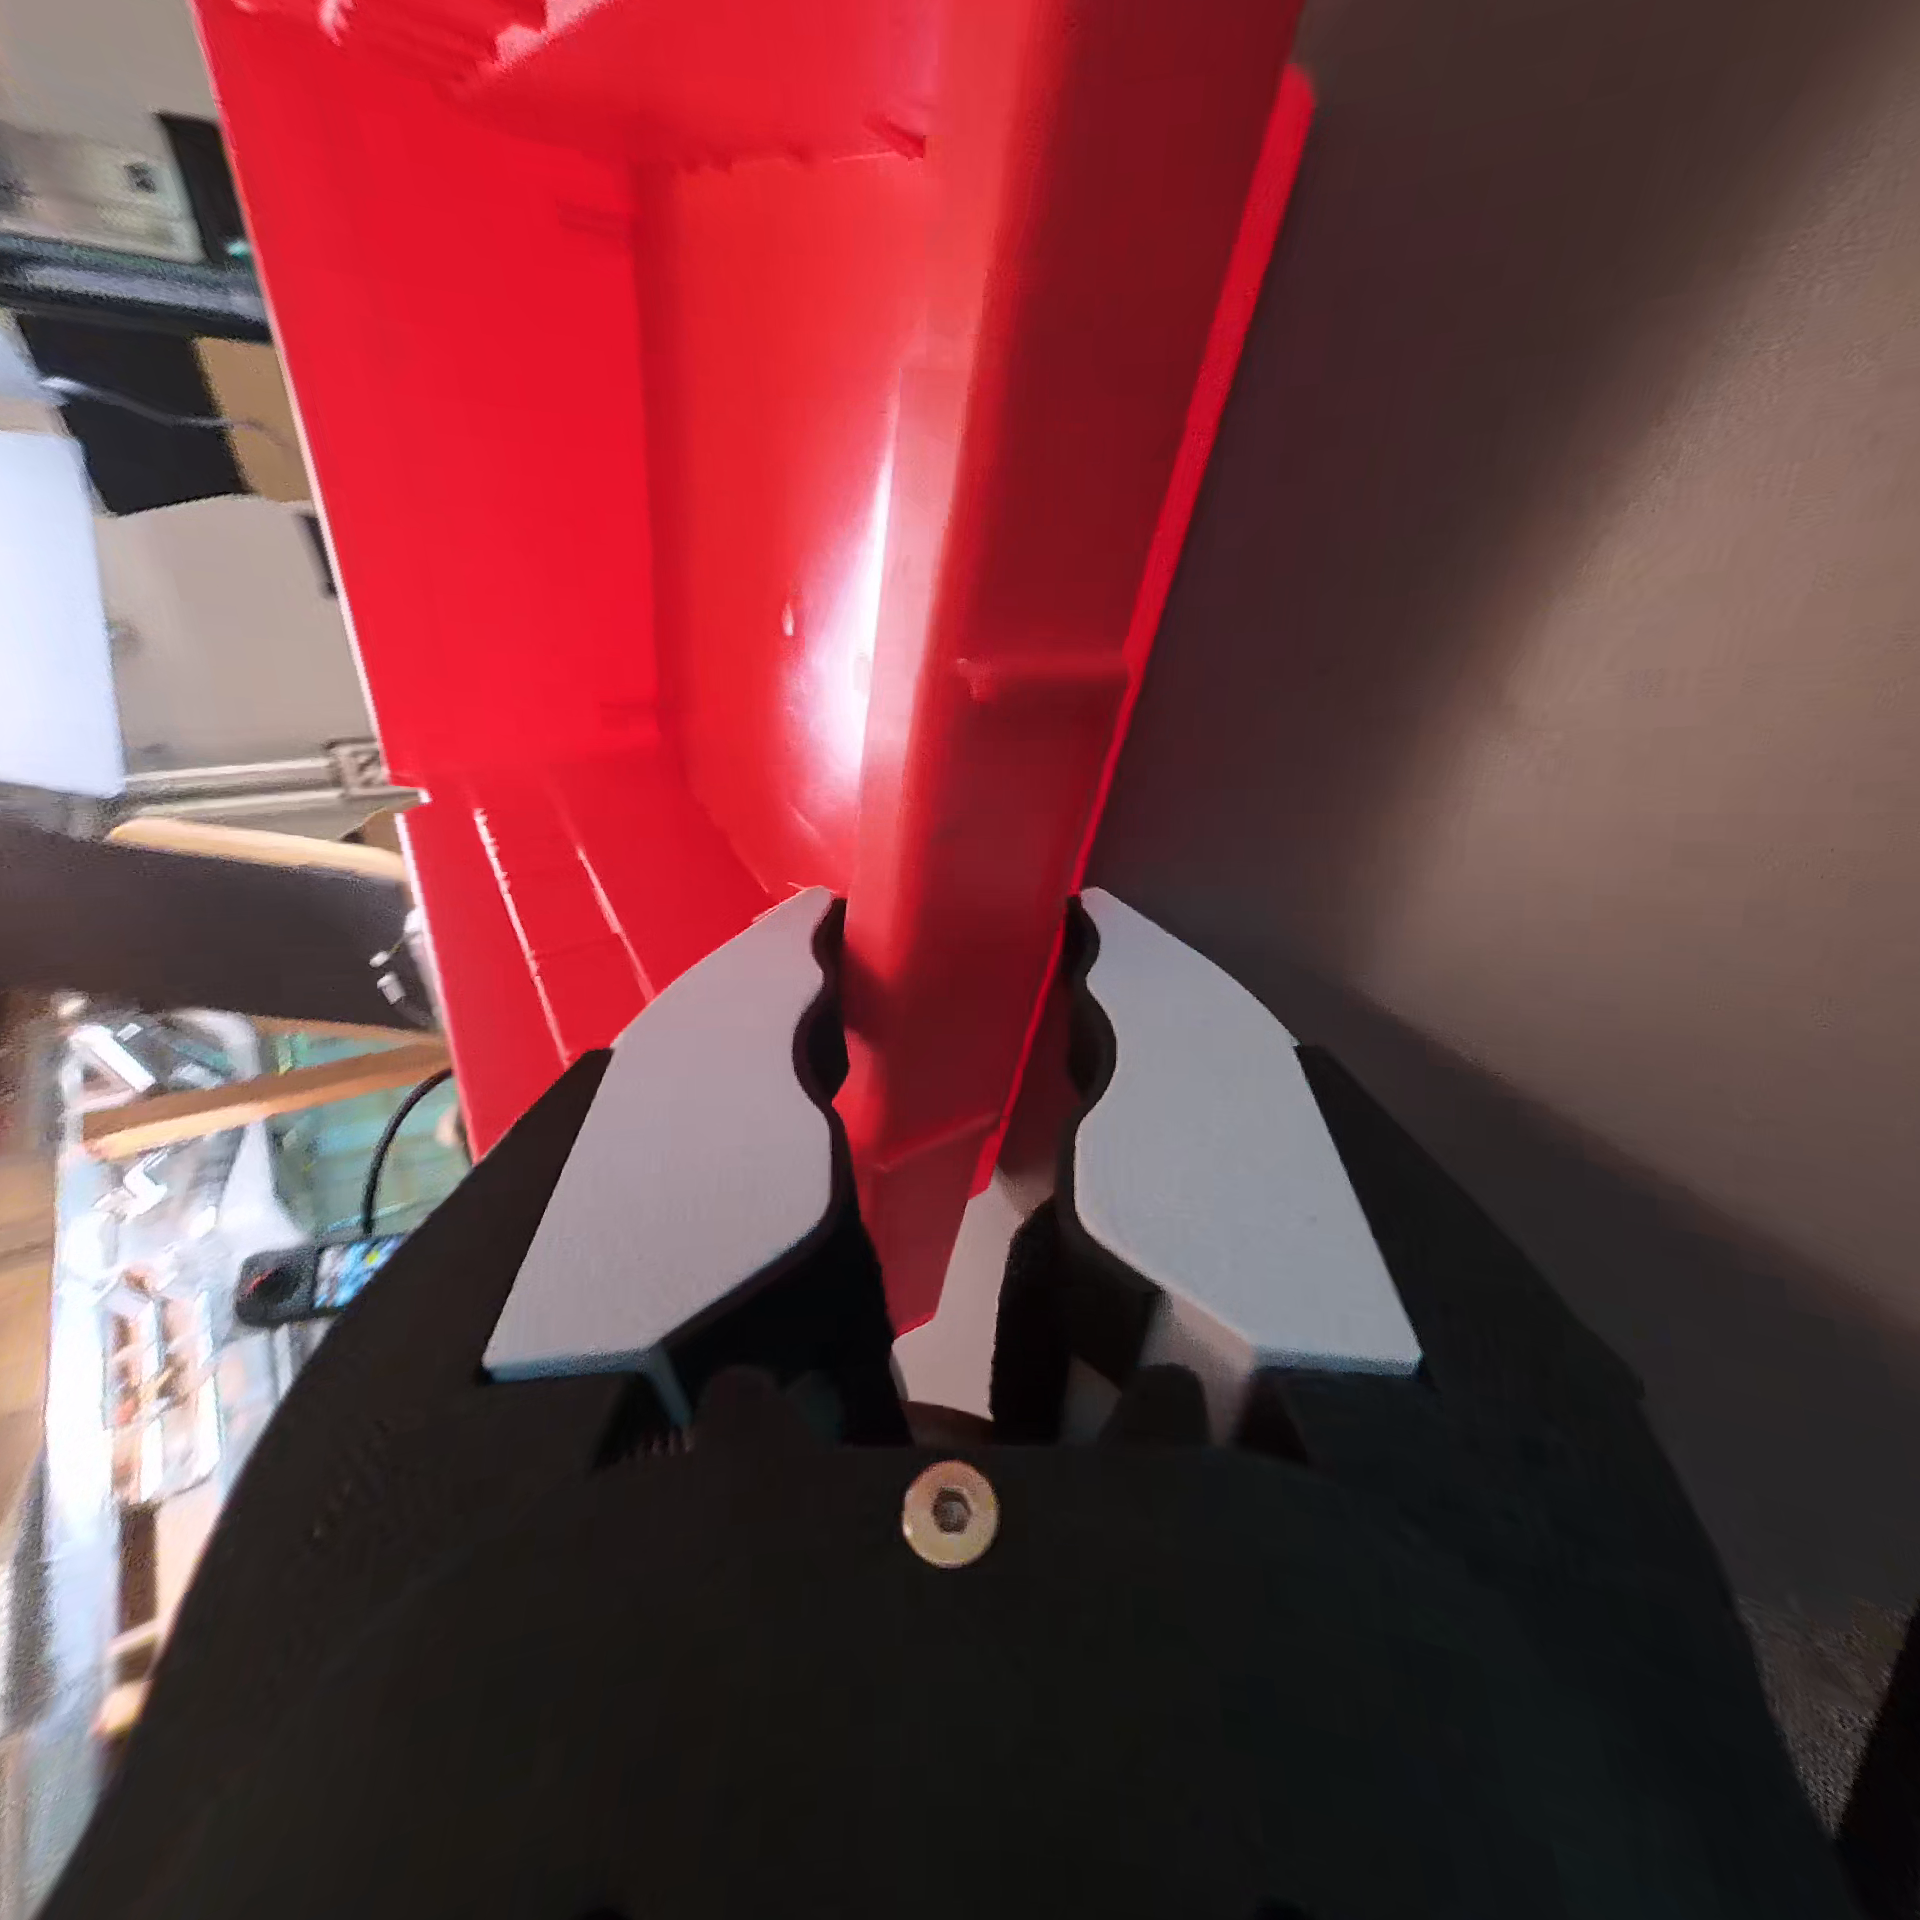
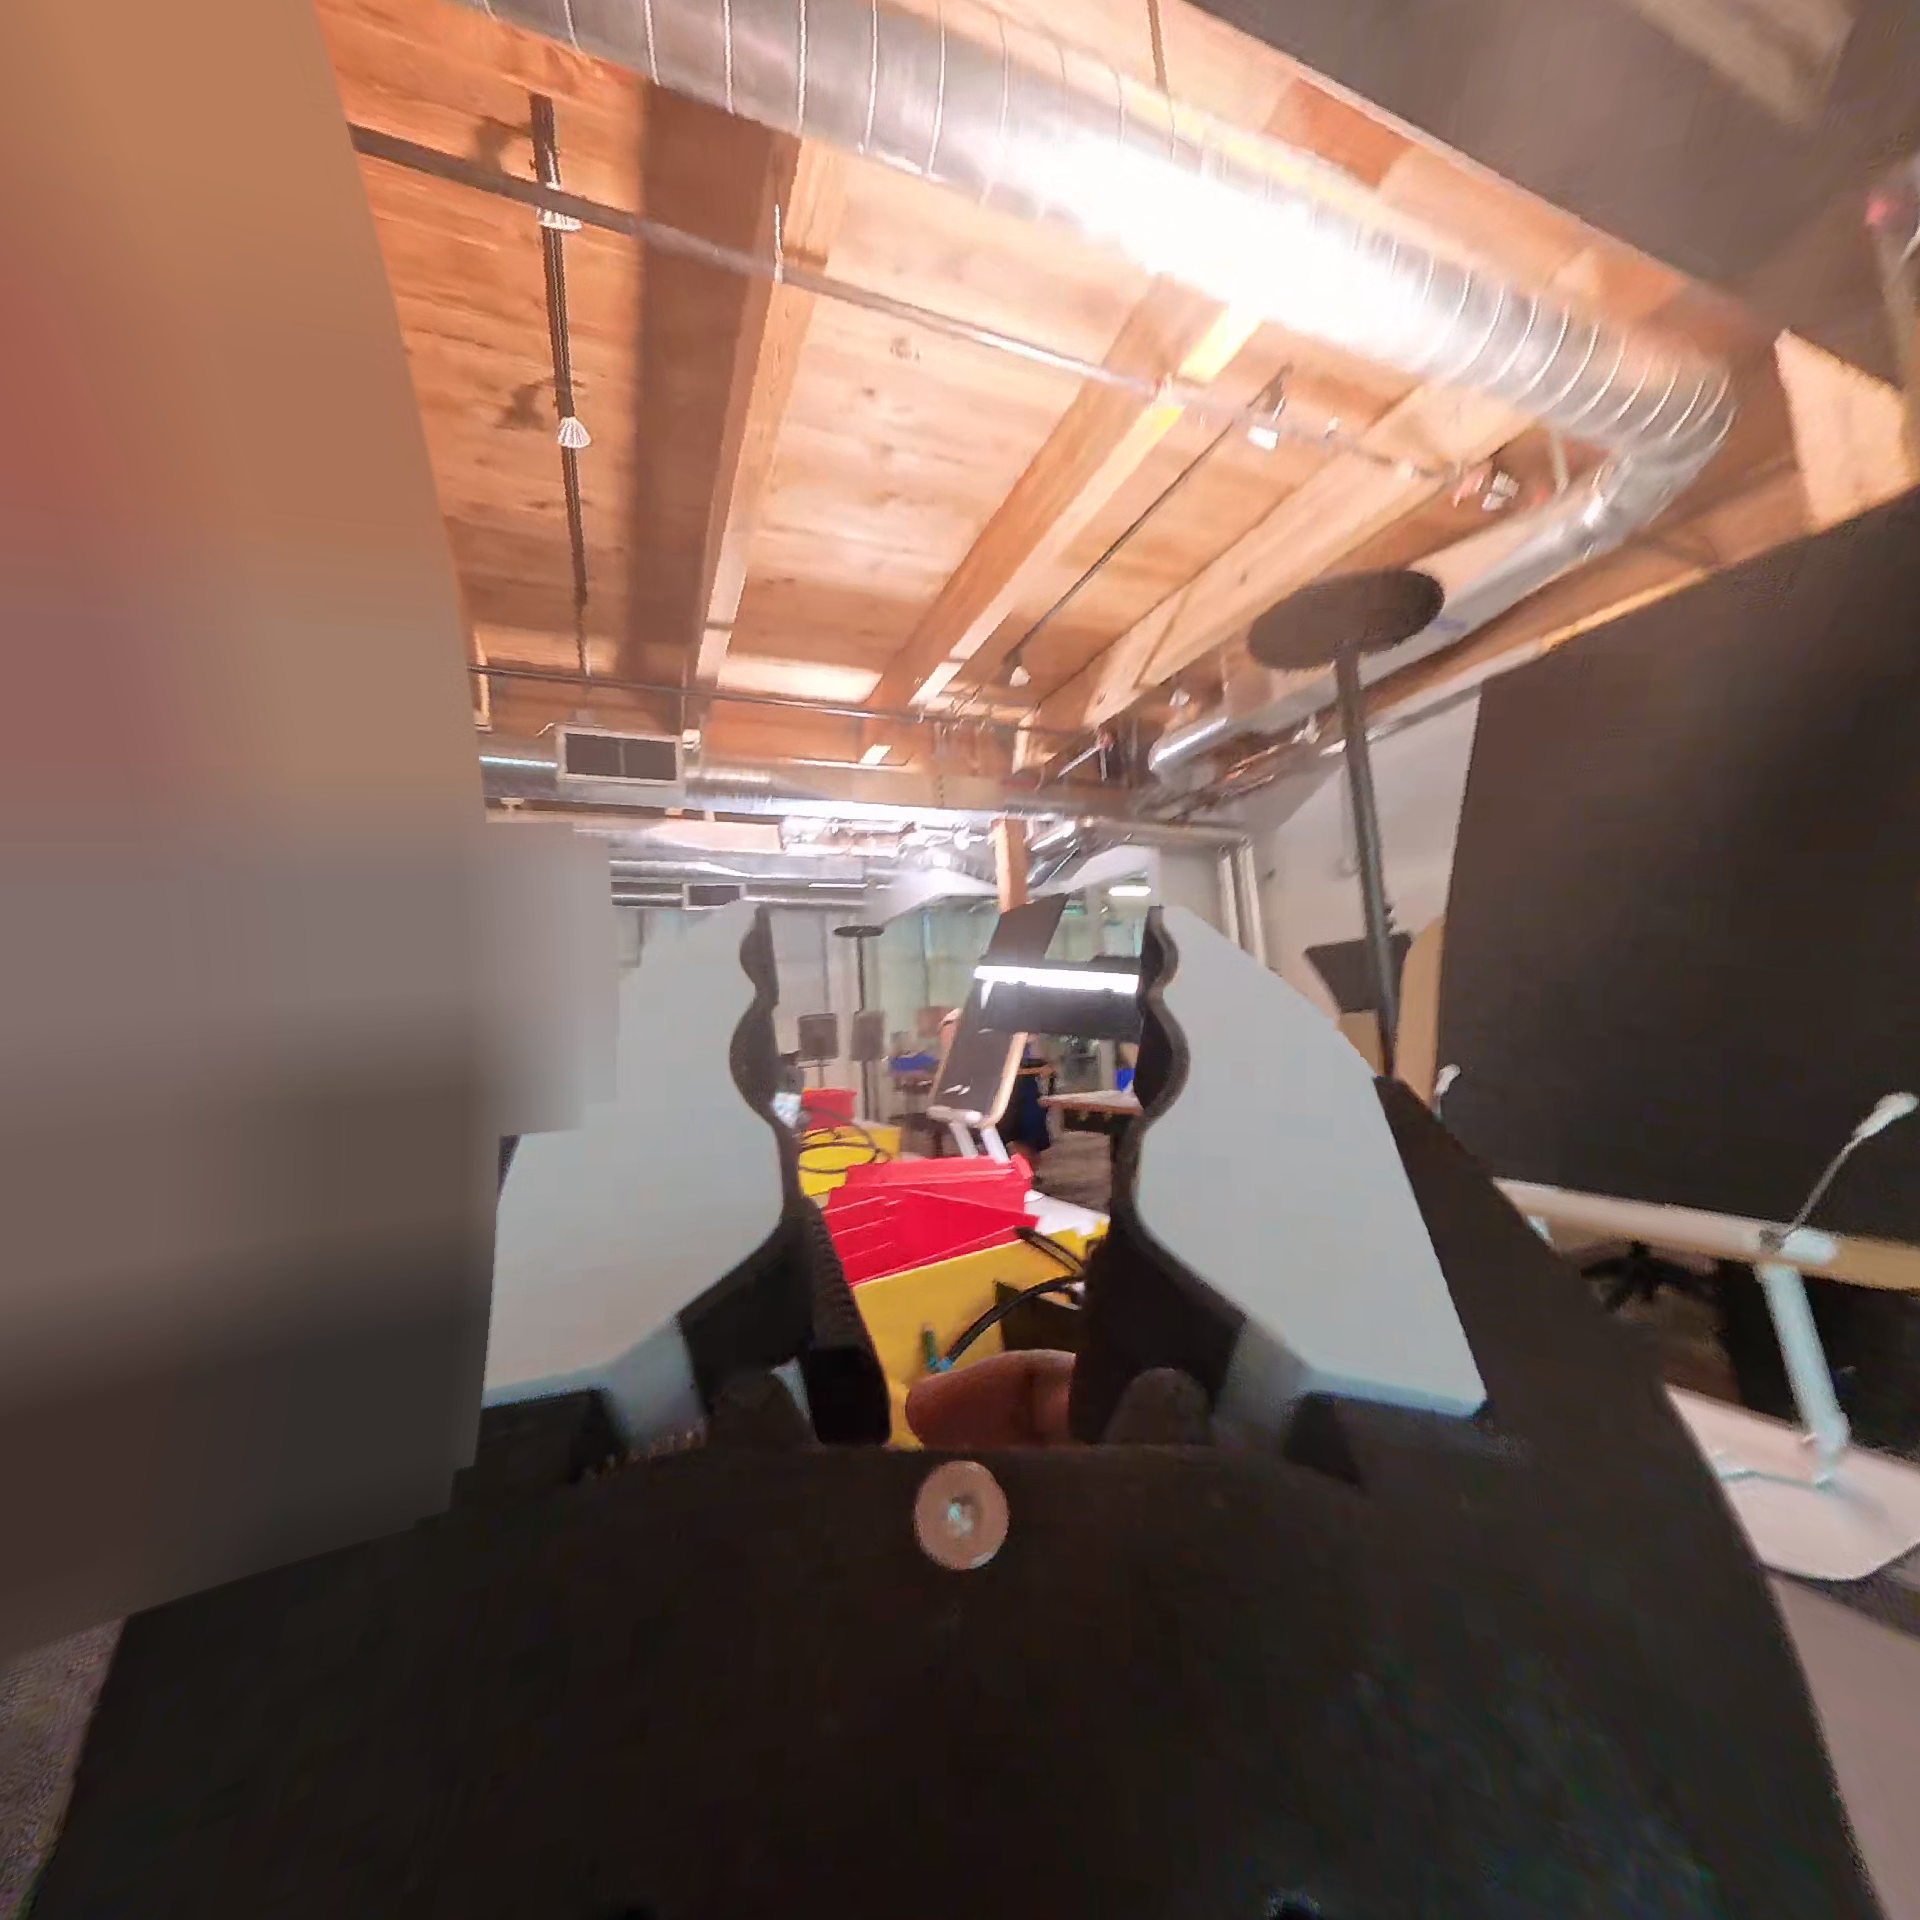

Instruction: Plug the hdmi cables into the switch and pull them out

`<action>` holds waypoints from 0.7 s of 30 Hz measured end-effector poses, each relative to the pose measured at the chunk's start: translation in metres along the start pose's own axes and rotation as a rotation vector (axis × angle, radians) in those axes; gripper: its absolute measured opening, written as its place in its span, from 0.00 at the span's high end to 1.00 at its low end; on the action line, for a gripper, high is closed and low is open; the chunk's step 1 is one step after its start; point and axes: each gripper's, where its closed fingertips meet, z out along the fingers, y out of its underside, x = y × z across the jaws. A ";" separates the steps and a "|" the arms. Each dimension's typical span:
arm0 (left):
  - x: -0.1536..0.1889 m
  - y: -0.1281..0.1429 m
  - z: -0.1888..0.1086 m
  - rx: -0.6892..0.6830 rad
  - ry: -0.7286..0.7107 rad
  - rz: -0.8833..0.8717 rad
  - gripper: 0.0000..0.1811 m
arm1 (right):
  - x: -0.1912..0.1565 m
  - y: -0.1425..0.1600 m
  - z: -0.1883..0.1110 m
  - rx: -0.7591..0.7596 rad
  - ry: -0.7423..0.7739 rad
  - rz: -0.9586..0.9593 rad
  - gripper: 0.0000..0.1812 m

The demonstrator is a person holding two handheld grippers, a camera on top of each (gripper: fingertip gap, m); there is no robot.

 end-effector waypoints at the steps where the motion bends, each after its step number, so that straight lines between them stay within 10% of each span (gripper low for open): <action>1: 0.000 -0.001 -0.002 -0.014 -0.039 0.002 0.79 | 0.000 -0.005 -0.003 0.010 0.010 -0.032 0.67; 21: -0.074 -0.030 -0.085 -0.103 -0.507 -0.003 0.83 | 0.003 -0.003 -0.011 -0.106 0.052 -0.184 0.73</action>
